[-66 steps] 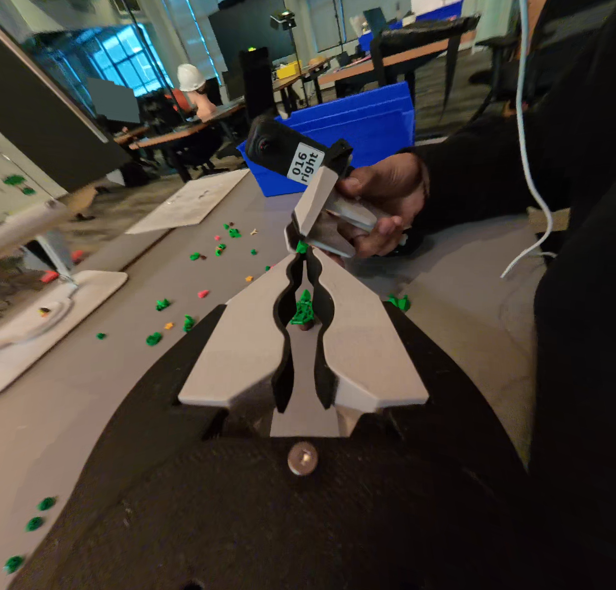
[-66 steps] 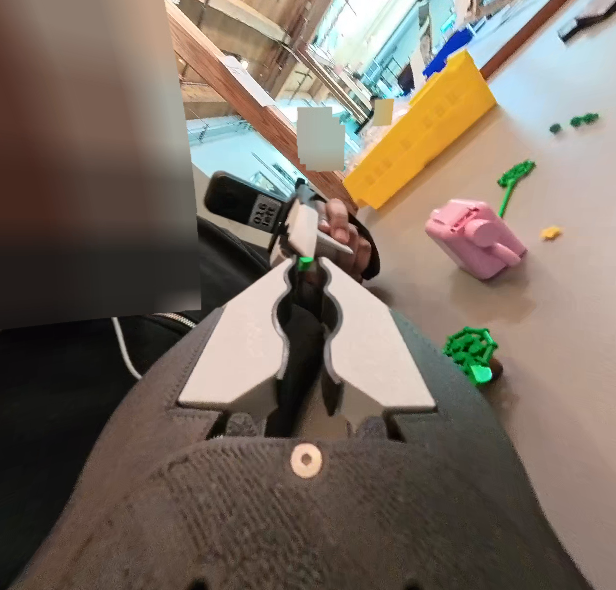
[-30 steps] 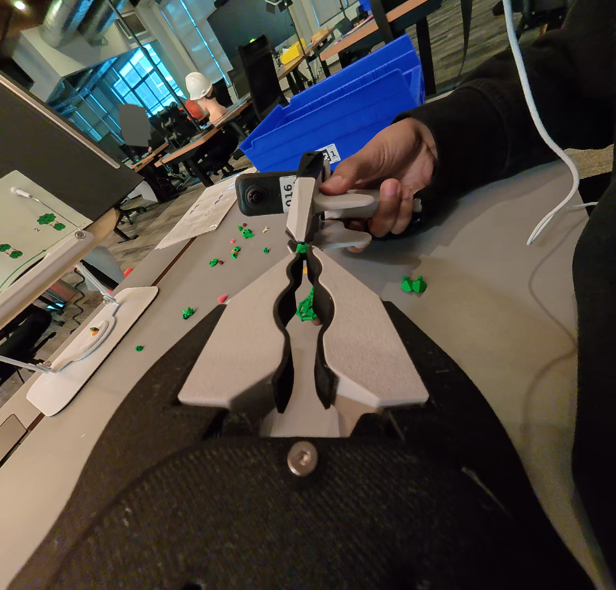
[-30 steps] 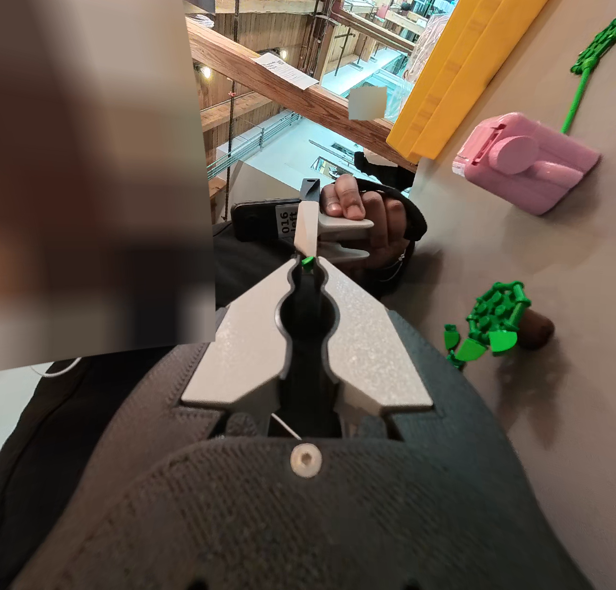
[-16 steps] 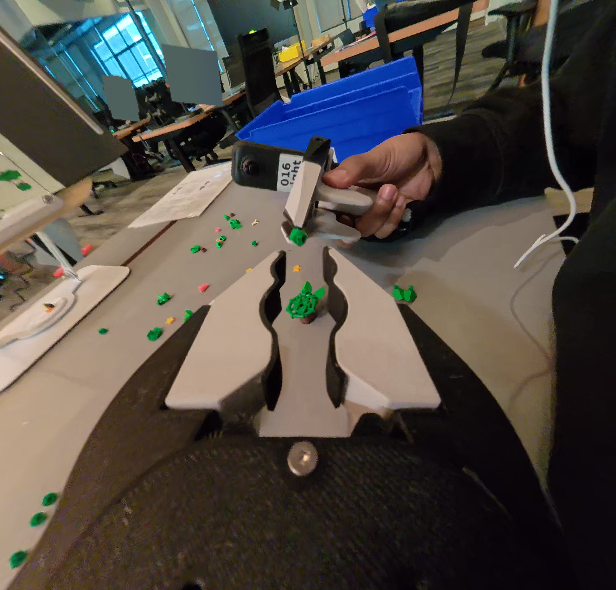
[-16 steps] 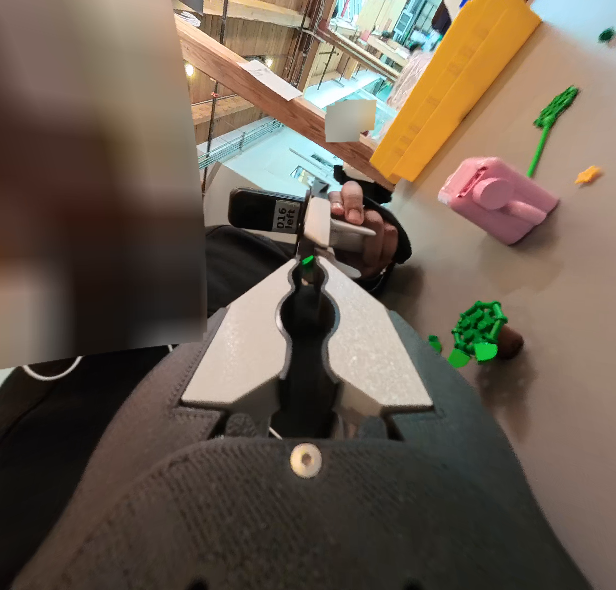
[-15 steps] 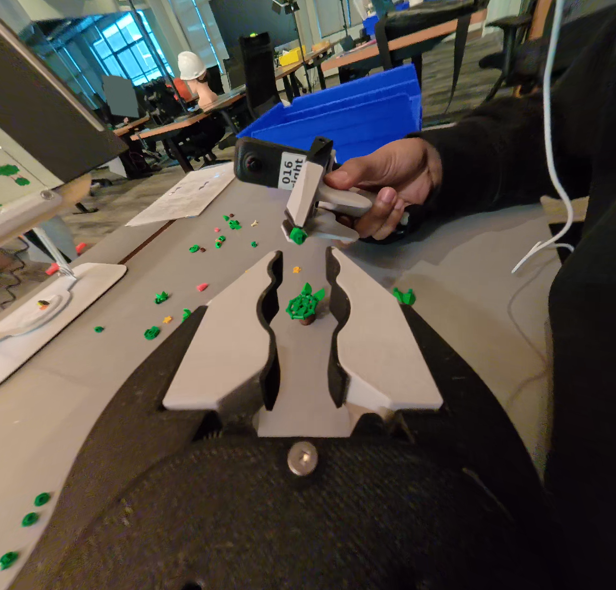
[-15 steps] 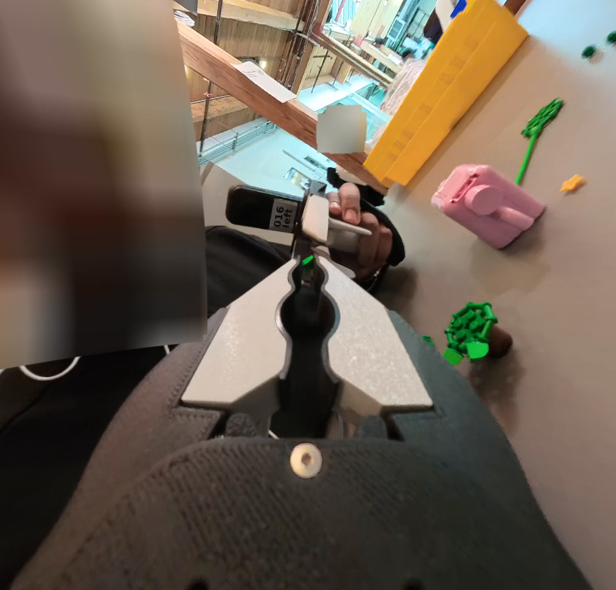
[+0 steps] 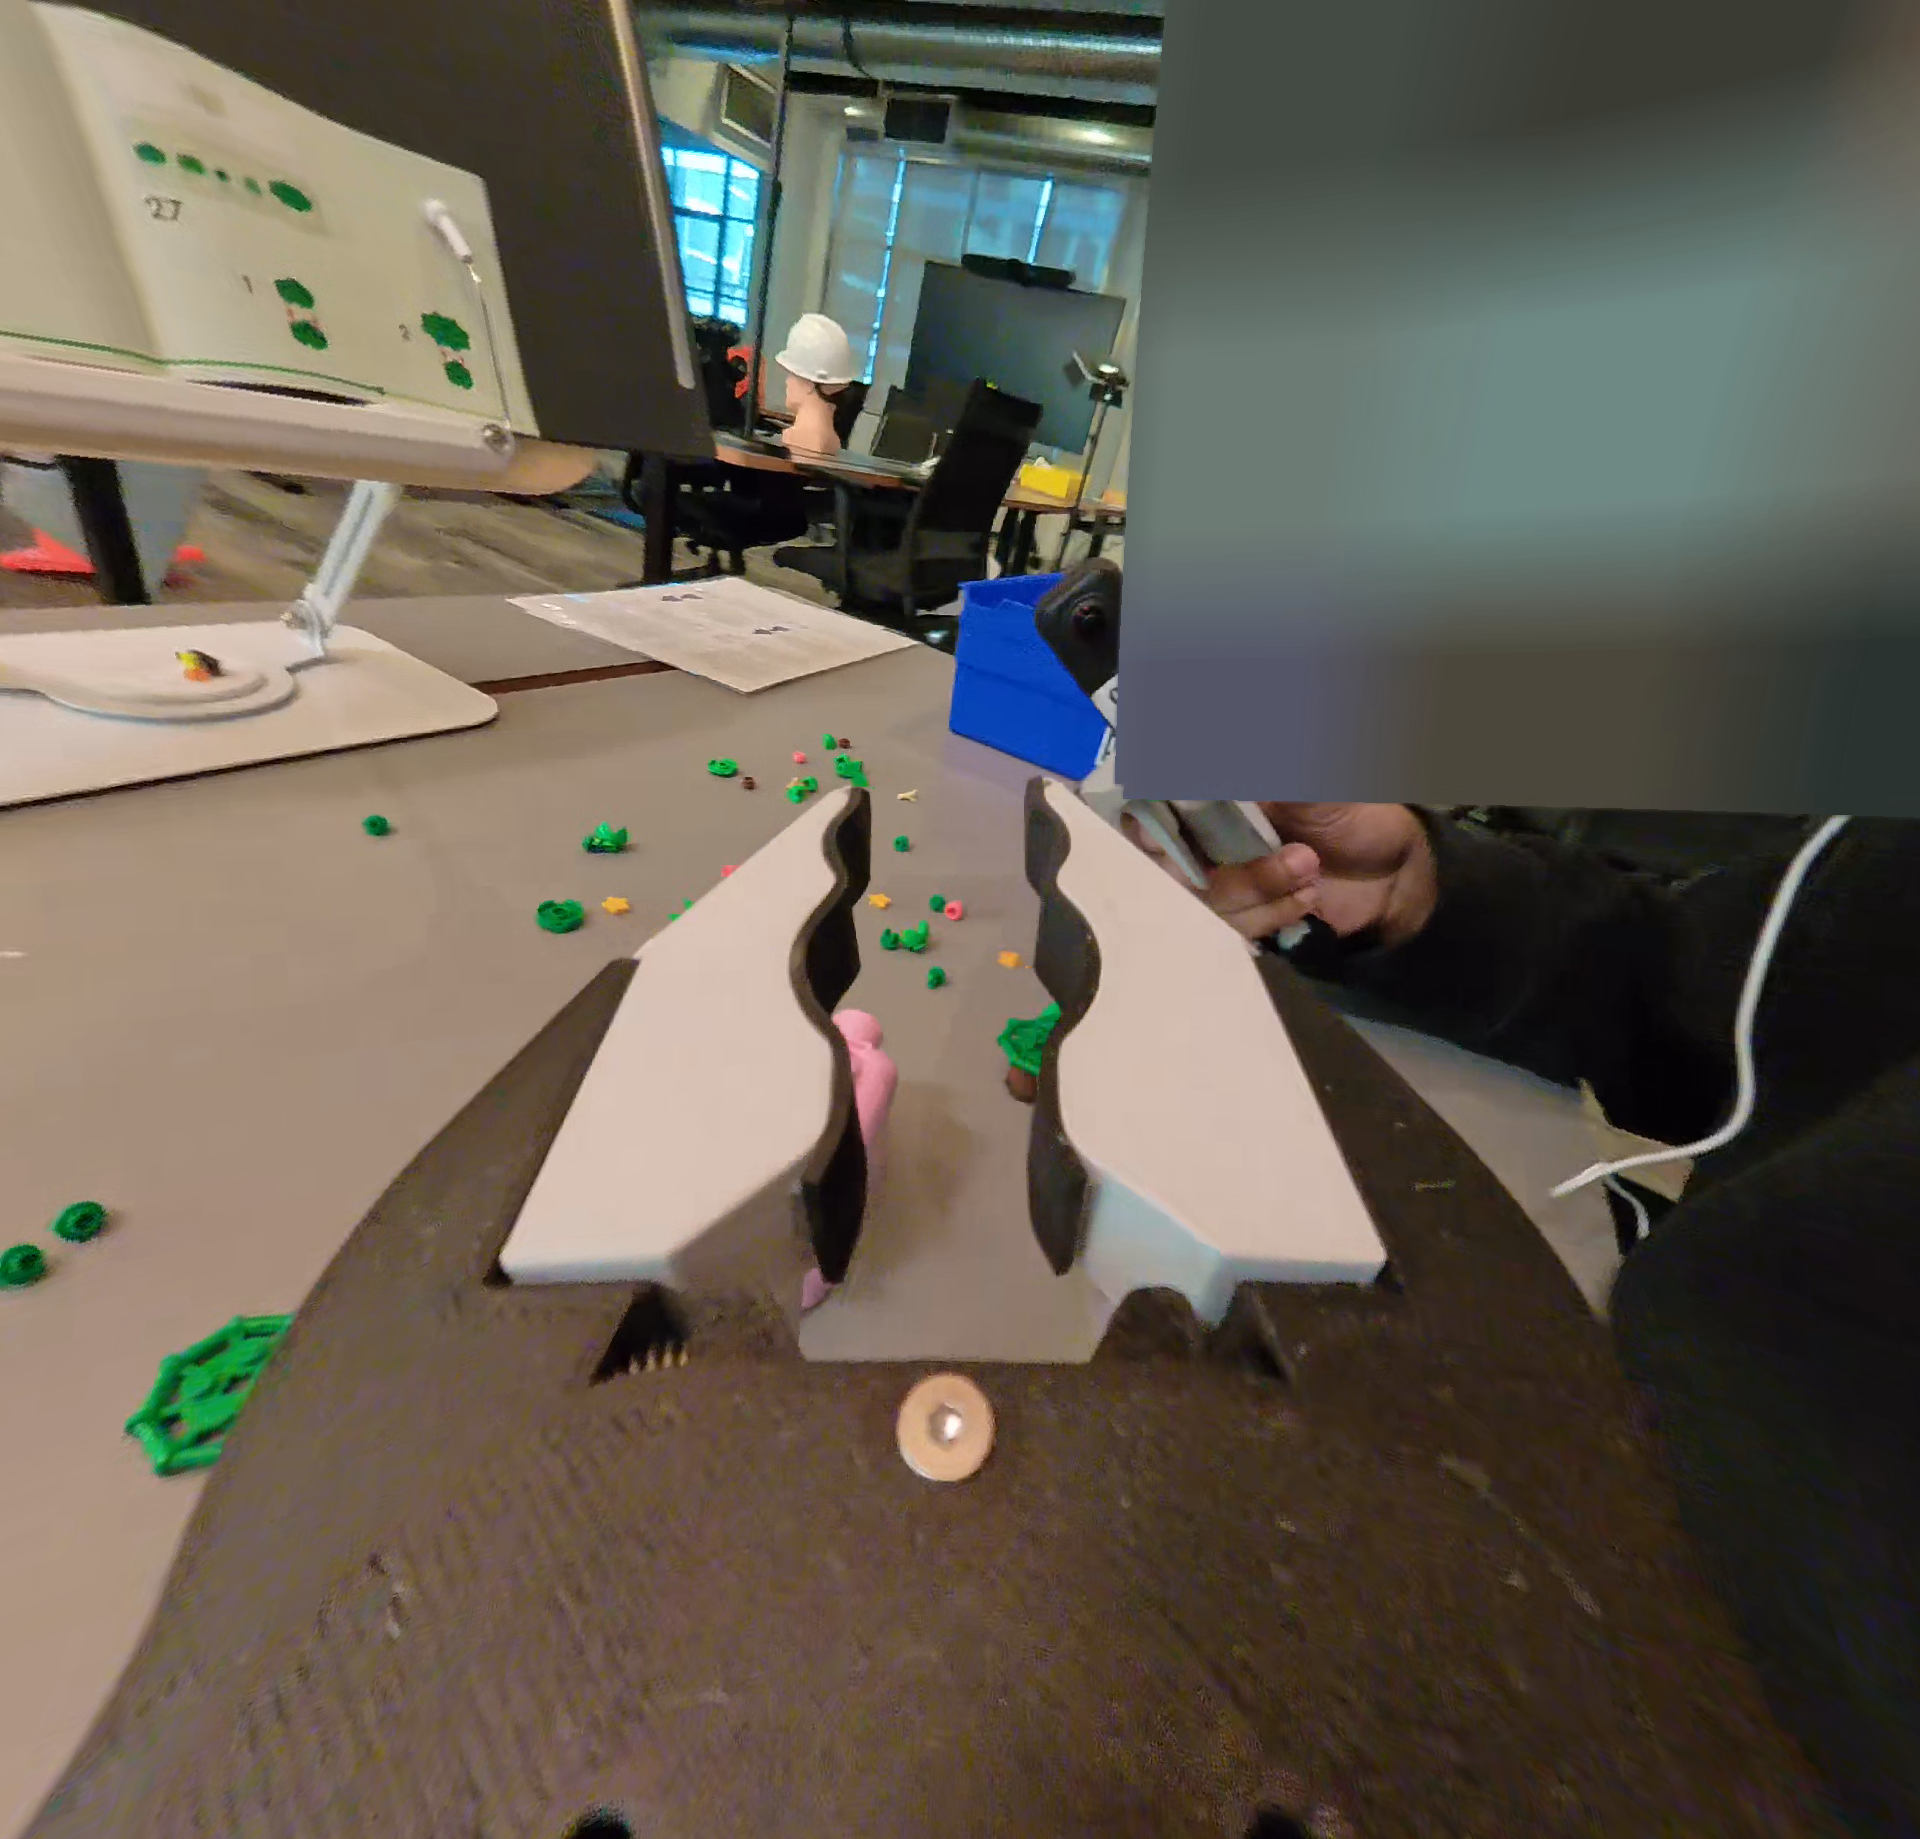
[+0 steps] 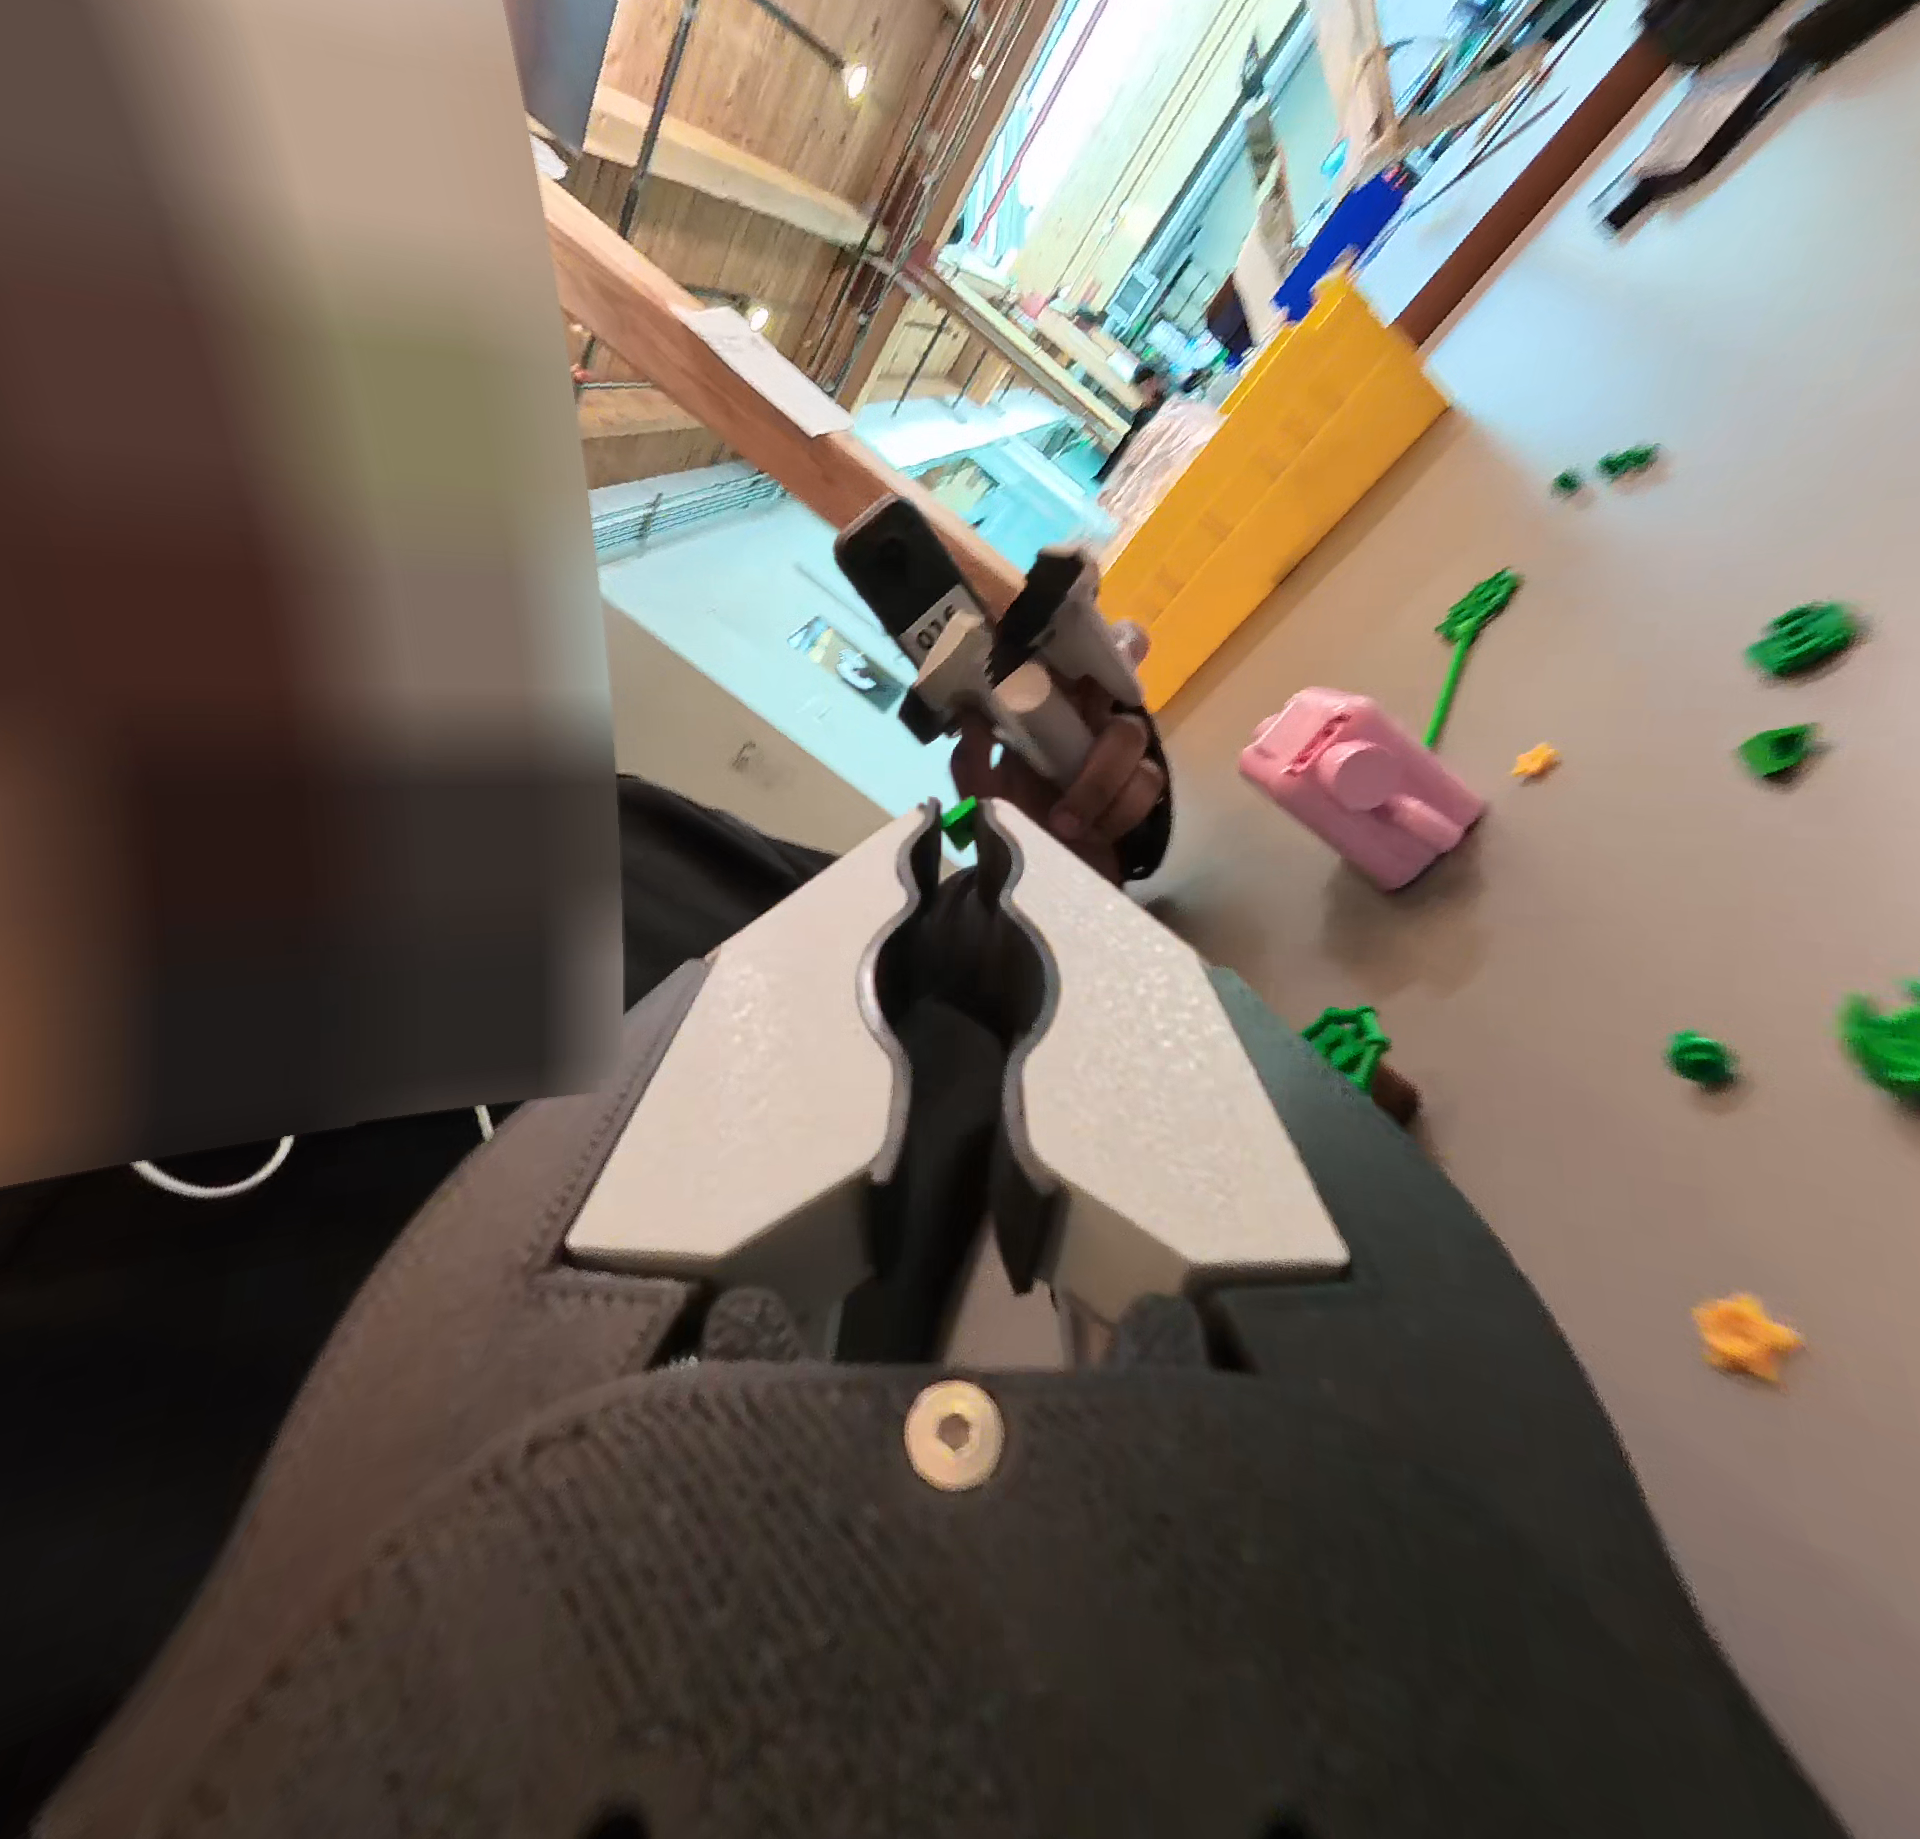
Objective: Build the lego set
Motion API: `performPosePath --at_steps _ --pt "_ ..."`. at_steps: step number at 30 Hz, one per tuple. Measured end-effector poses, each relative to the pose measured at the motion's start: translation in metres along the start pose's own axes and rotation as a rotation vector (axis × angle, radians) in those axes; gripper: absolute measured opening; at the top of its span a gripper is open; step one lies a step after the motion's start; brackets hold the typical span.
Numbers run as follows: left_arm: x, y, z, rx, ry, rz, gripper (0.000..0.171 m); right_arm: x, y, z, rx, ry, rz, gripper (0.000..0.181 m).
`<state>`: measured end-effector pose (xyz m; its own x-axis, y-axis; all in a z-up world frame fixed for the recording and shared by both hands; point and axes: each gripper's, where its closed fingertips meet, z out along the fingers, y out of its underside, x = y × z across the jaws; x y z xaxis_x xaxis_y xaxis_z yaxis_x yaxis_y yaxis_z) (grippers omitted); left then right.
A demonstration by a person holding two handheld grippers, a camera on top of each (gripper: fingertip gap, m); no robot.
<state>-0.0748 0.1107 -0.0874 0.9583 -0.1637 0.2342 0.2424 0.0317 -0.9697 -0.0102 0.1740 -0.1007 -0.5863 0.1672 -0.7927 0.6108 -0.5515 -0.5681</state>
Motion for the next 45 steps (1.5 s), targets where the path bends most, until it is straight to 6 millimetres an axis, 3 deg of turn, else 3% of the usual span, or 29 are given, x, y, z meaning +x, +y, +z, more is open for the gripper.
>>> performPosePath --at_steps 4,10,14,17,21,27,32,45 --pt "0.015 0.011 0.007 -0.068 0.038 0.076 0.031 0.000 -0.009 -0.011 0.026 0.048 -0.050 0.004" --pt "0.041 0.065 0.035 -0.346 0.039 0.238 0.035 0.008 -0.009 -0.020 0.013 0.101 -0.048 0.004" --pt "0.039 0.104 0.051 -0.553 -0.002 0.168 0.043 0.030 0.004 -0.022 -0.058 0.195 -0.010 0.004" --pt "0.033 0.119 0.053 -0.653 -0.029 0.121 0.047 0.046 0.017 -0.022 -0.119 0.266 0.025 0.004" --pt "0.035 0.129 0.053 -0.718 -0.008 0.116 0.046 0.062 0.029 -0.024 -0.183 0.343 0.061 0.004" --pt "0.036 0.142 0.054 -0.806 0.004 0.116 0.042 0.077 0.033 -0.028 -0.225 0.388 0.133 0.004" --pt "0.042 0.146 0.054 -0.836 0.076 0.062 0.020 0.080 0.039 -0.026 -0.280 0.386 0.160 0.004" --pt "0.031 0.139 0.058 -0.792 0.069 0.104 0.029 0.078 0.052 -0.032 -0.356 0.391 0.167 0.005"
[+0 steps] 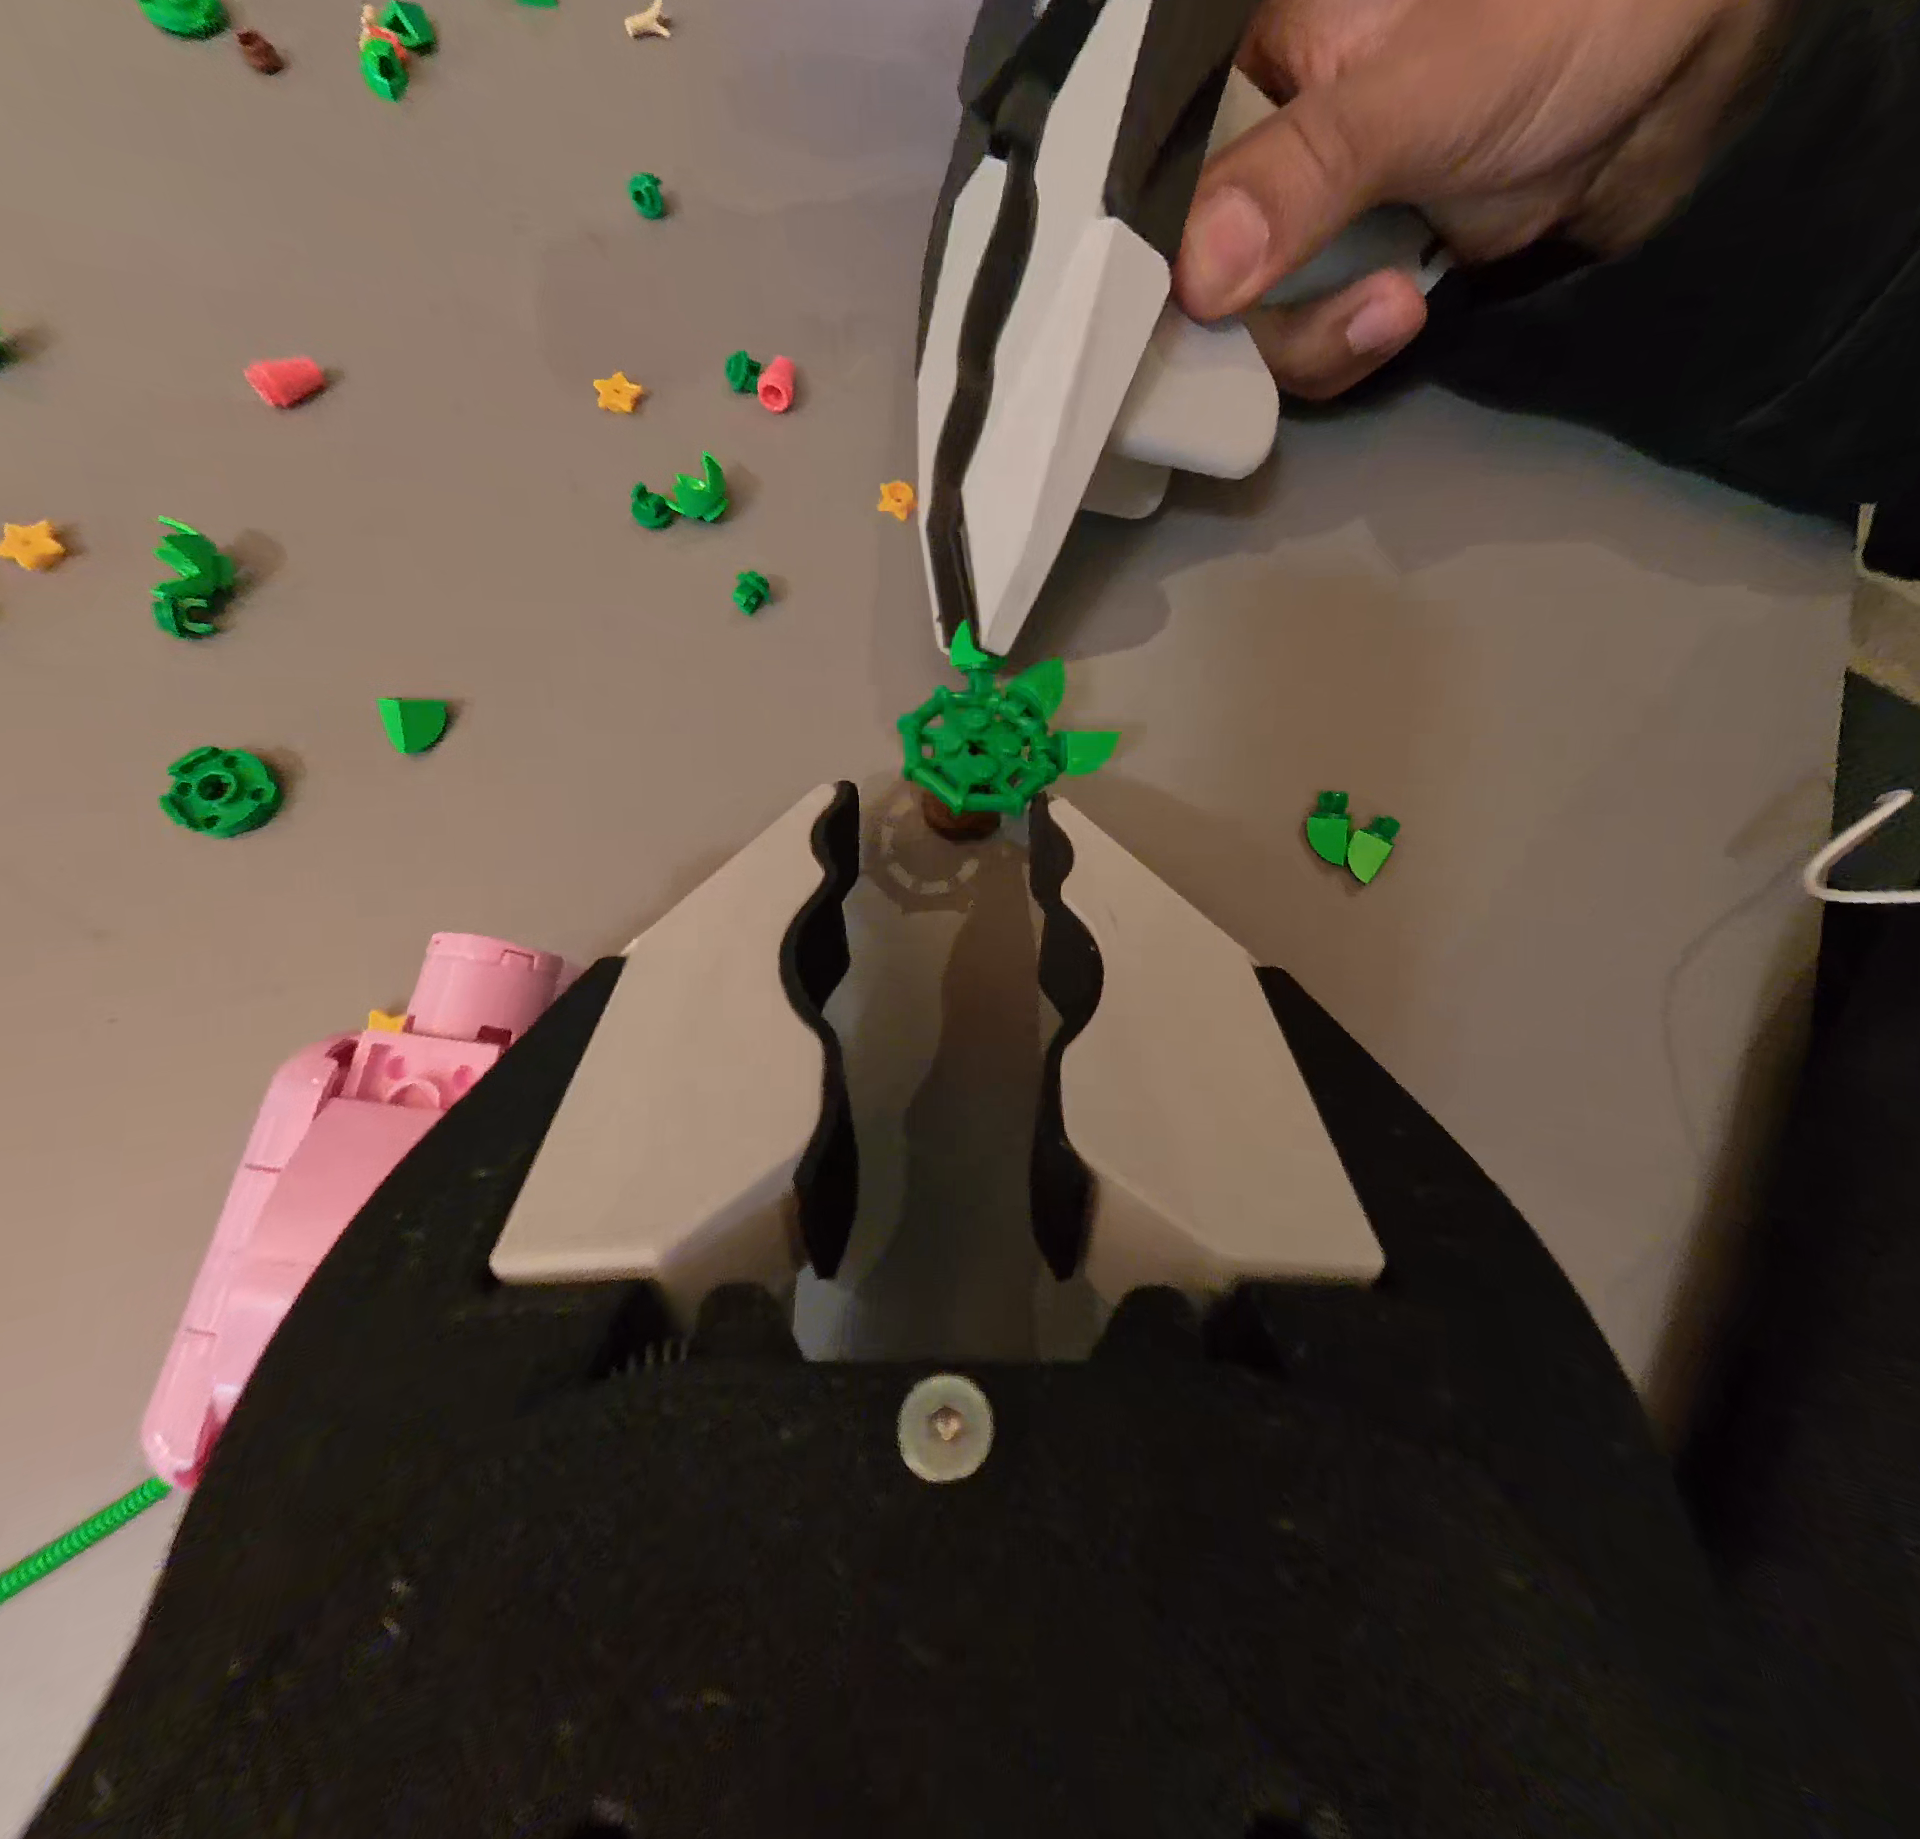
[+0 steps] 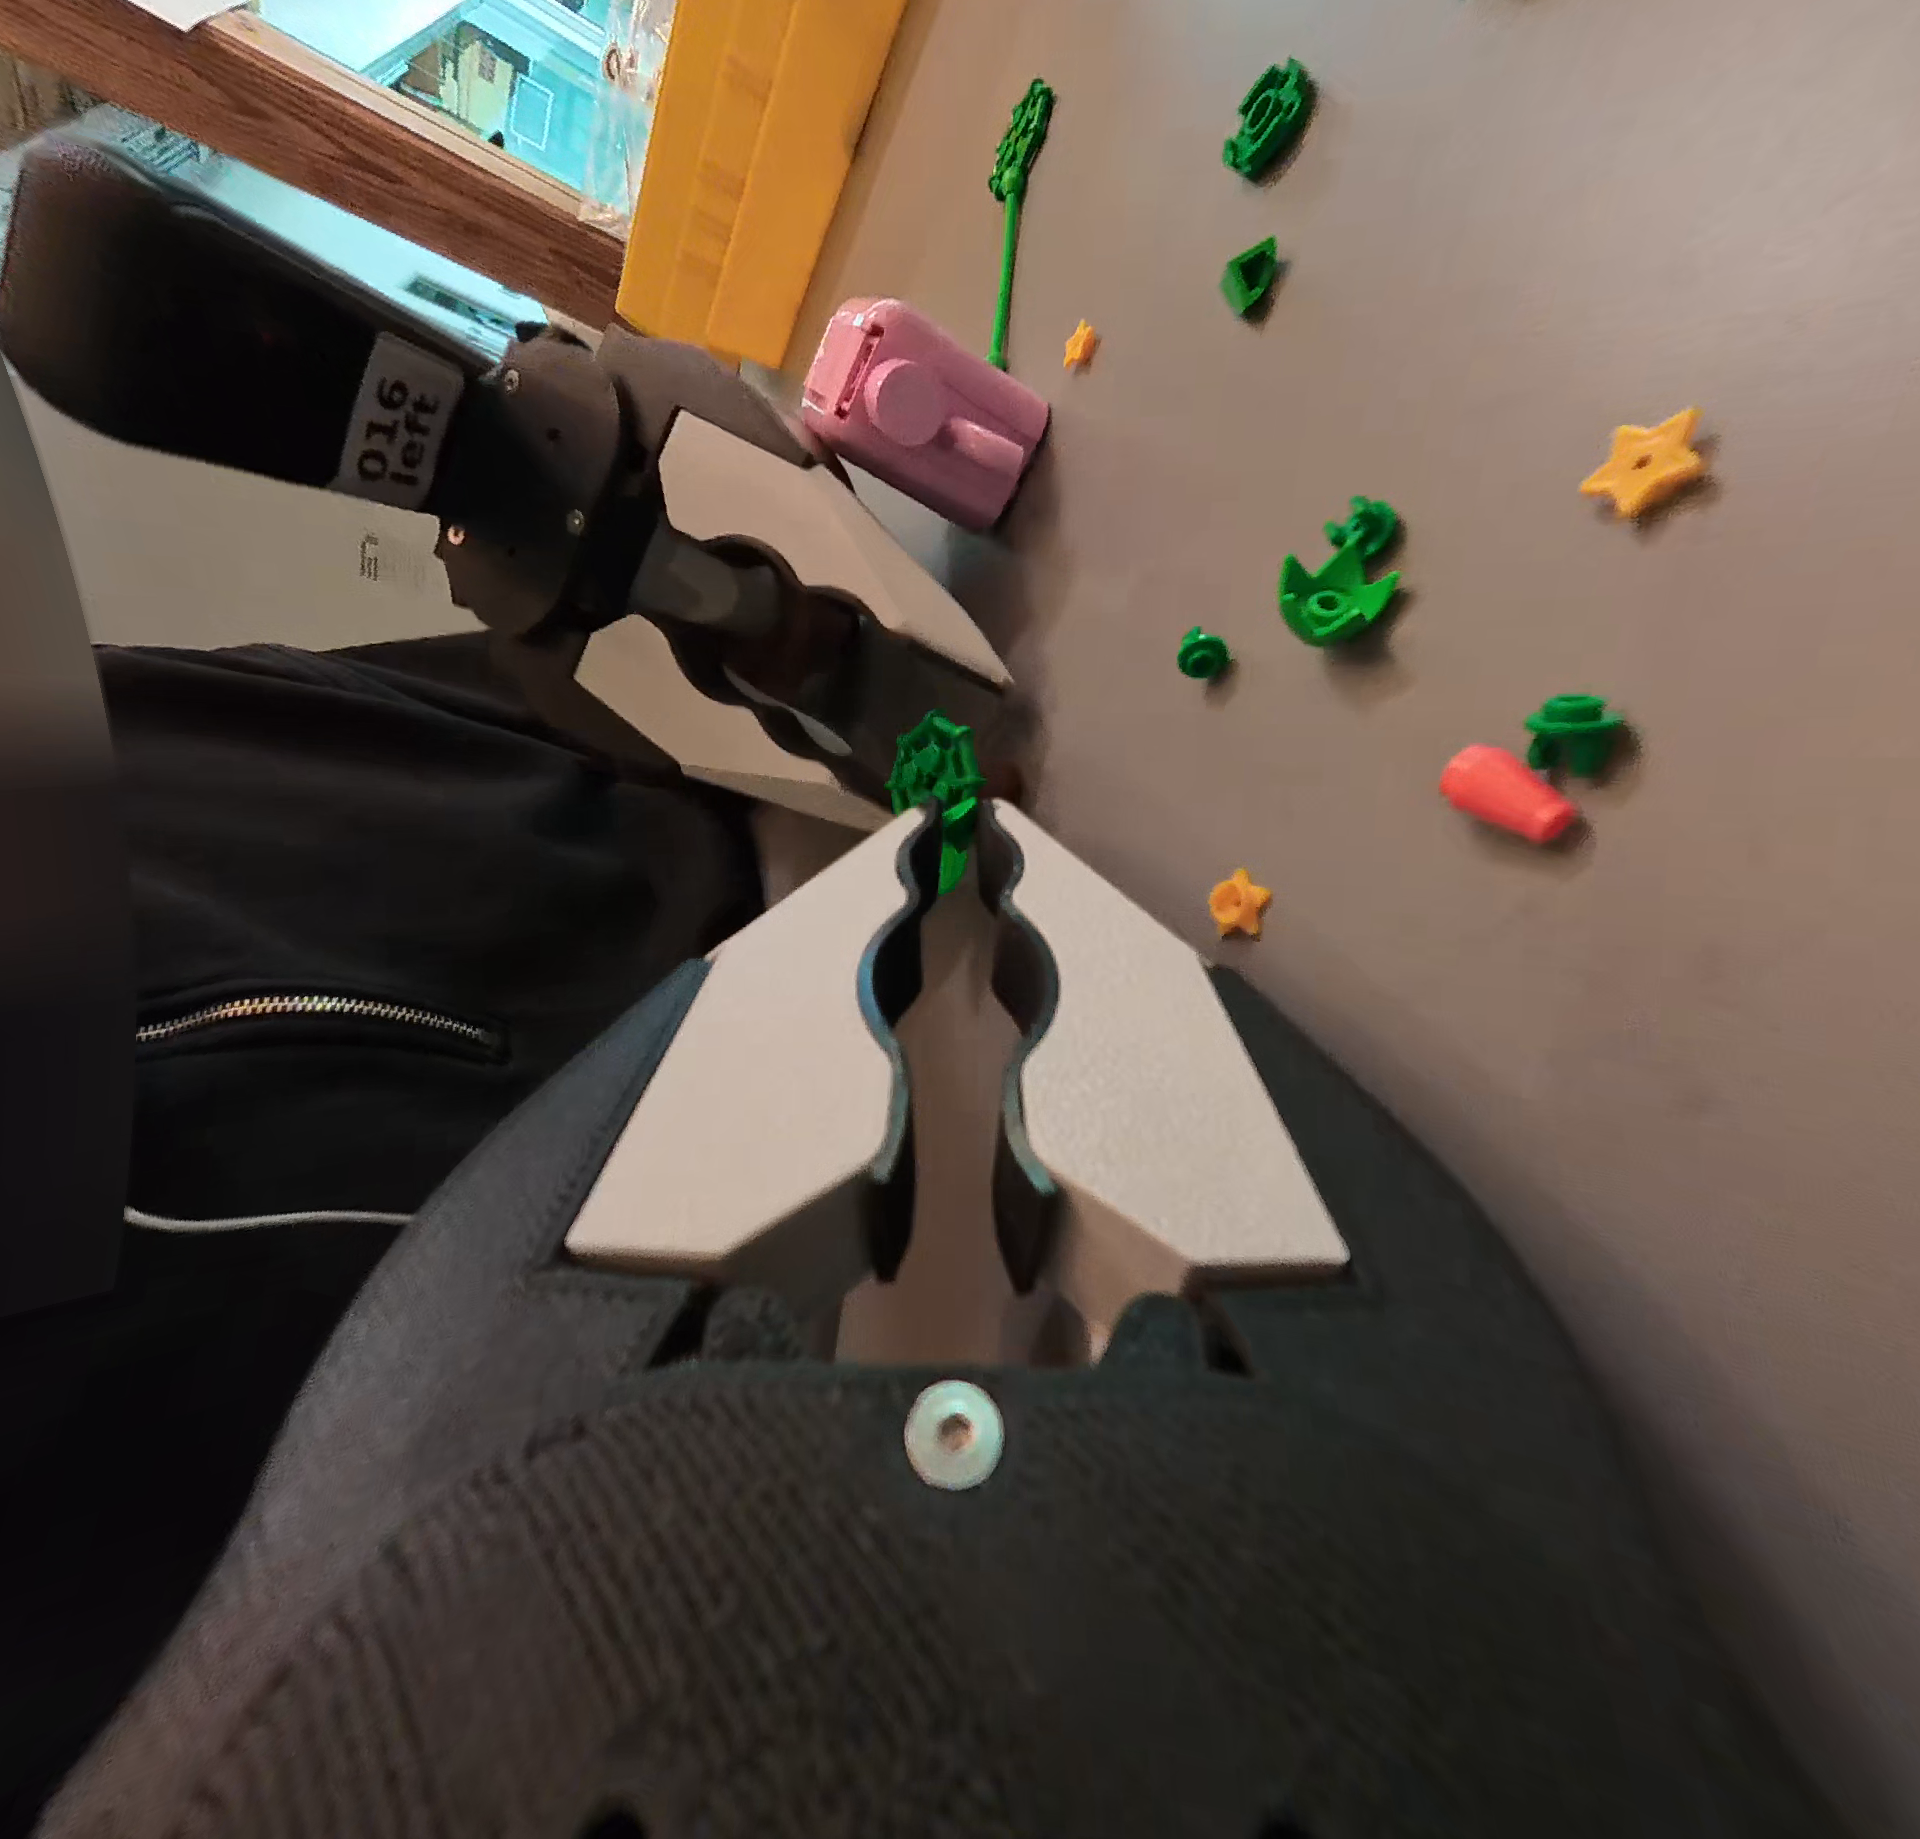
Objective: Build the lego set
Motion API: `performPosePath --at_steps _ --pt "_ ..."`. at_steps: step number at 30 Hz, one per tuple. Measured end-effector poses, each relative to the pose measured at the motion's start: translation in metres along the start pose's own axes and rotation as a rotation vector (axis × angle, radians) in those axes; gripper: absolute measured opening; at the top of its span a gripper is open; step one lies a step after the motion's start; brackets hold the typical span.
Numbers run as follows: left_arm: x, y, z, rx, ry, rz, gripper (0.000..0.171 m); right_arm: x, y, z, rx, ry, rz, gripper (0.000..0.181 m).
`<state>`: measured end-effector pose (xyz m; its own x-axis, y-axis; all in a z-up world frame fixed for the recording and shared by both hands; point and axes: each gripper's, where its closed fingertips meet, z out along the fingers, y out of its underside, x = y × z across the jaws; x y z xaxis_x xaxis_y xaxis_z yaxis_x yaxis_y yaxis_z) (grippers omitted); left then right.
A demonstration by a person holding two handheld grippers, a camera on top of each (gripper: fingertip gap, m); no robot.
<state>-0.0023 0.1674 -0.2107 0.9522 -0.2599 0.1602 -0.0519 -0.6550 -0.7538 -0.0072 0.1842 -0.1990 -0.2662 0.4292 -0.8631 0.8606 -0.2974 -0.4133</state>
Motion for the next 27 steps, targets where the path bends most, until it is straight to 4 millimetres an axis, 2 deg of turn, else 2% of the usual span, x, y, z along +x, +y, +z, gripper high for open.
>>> performPosePath --at_steps 9,27 --pt "0.0018 0.0000 0.0028 0.003 0.007 0.053 0.035 -0.0023 -0.0040 -0.0036 0.038 -0.017 0.002 0.004" --pt "0.0029 -0.0014 0.0049 0.006 0.006 0.112 0.026 -0.0044 -0.0004 0.0013 0.019 -0.015 -0.008 0.005"
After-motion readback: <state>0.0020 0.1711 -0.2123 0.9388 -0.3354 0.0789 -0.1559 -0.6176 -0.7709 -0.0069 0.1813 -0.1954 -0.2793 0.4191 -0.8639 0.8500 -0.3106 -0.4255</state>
